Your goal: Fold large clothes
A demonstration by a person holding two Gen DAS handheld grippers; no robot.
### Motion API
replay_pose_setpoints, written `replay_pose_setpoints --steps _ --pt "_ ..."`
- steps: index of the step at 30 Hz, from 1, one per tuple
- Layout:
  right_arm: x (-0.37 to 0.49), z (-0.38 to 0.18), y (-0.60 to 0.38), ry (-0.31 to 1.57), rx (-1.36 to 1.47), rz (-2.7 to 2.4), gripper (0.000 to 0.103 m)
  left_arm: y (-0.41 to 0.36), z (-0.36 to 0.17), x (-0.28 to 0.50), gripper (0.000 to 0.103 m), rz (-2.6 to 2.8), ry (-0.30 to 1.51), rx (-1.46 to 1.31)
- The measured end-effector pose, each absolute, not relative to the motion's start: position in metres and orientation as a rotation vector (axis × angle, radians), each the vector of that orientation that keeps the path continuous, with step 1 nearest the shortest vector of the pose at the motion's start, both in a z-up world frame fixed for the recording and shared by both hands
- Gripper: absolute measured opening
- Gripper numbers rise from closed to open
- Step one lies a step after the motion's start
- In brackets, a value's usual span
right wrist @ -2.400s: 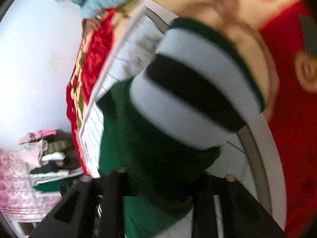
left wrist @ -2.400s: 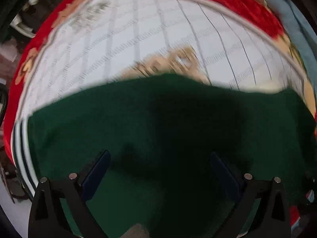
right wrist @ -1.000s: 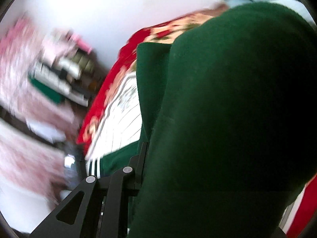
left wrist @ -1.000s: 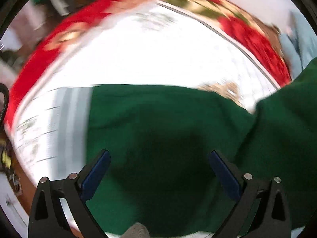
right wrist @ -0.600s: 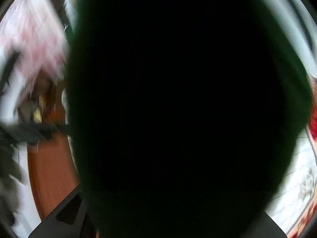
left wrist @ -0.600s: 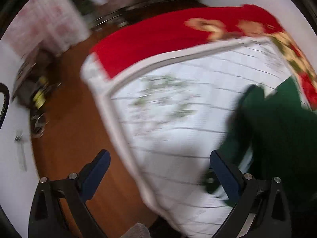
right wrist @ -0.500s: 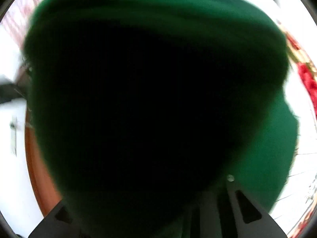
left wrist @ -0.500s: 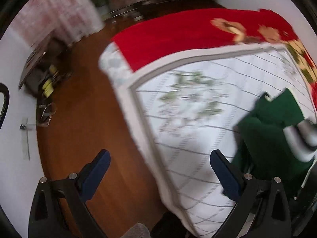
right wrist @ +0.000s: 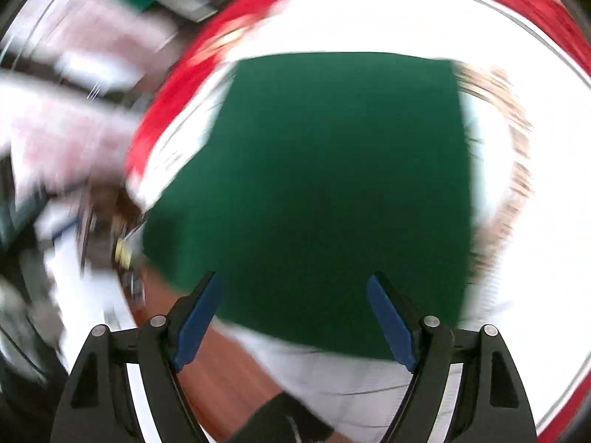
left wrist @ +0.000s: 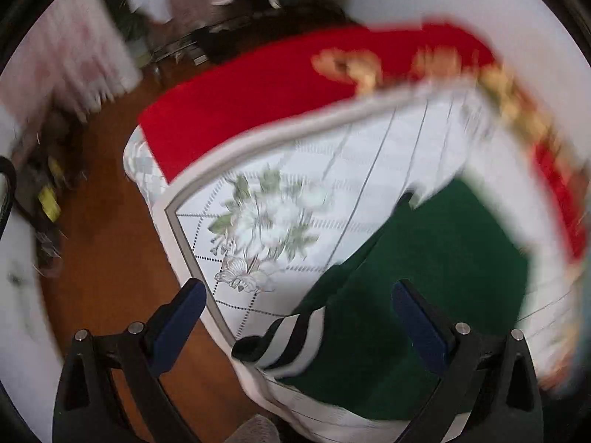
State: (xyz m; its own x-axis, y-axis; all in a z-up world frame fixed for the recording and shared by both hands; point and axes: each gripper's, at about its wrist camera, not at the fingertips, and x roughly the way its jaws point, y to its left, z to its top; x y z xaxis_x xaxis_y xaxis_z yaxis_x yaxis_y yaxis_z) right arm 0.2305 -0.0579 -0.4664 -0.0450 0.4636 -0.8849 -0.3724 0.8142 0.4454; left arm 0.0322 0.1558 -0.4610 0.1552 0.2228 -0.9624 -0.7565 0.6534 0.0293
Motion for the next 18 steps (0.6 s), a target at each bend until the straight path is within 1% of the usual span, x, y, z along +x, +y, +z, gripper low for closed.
replay_pose_setpoints --steps 3,4,5,6,7,8,10,12,14,15,16,18 --pt "0.273 -0.510 -0.108 1.494 0.216 0.570 0.084 0.144 -0.532 0.049 0.103 0.724 1.363 -0.504" --pt "0.277 -0.525 -0.116 1.511 0.243 0.547 0.084 0.144 -0.545 0.051 0.103 0.713 1.377 -0.514" --pt "0.291 -0.544 -0.124 1.531 0.297 0.567 0.087 0.145 -0.552 0.054 0.103 0.712 1.380 -0.523" --pt "0.297 -0.561 -0.128 1.550 0.350 0.594 0.096 0.147 -0.552 0.056 0.103 0.718 1.370 -0.531" --pt "0.305 -0.579 -0.131 1.578 0.434 0.627 0.097 0.148 -0.550 0.059 0.103 0.721 1.366 -0.527" --pt "0.287 -0.602 -0.122 1.606 0.513 0.670 0.097 0.149 -0.548 0.062 0.103 0.724 1.369 -0.513" --pt "0.281 -0.640 -0.114 1.674 0.692 0.766 0.098 0.150 -0.544 0.068 0.103 0.730 1.378 -0.494" --pt "0.286 -0.650 -0.105 1.654 0.742 0.813 0.097 0.149 -0.540 0.073 0.103 0.737 1.388 -0.463" --pt "0.283 -0.648 -0.097 1.611 0.711 0.816 0.082 0.145 -0.529 0.079 0.103 0.742 1.387 -0.418" --pt "0.280 -0.647 -0.094 1.586 0.708 0.802 0.059 0.142 -0.523 0.081 0.103 0.745 1.383 -0.397" --pt "0.277 -0.646 -0.099 1.578 0.744 0.780 0.046 0.137 -0.516 0.083 0.103 0.745 1.382 -0.375" --pt "0.277 -0.648 -0.115 1.584 0.845 0.698 0.037 0.124 -0.503 0.088 0.103 0.729 1.367 -0.350"
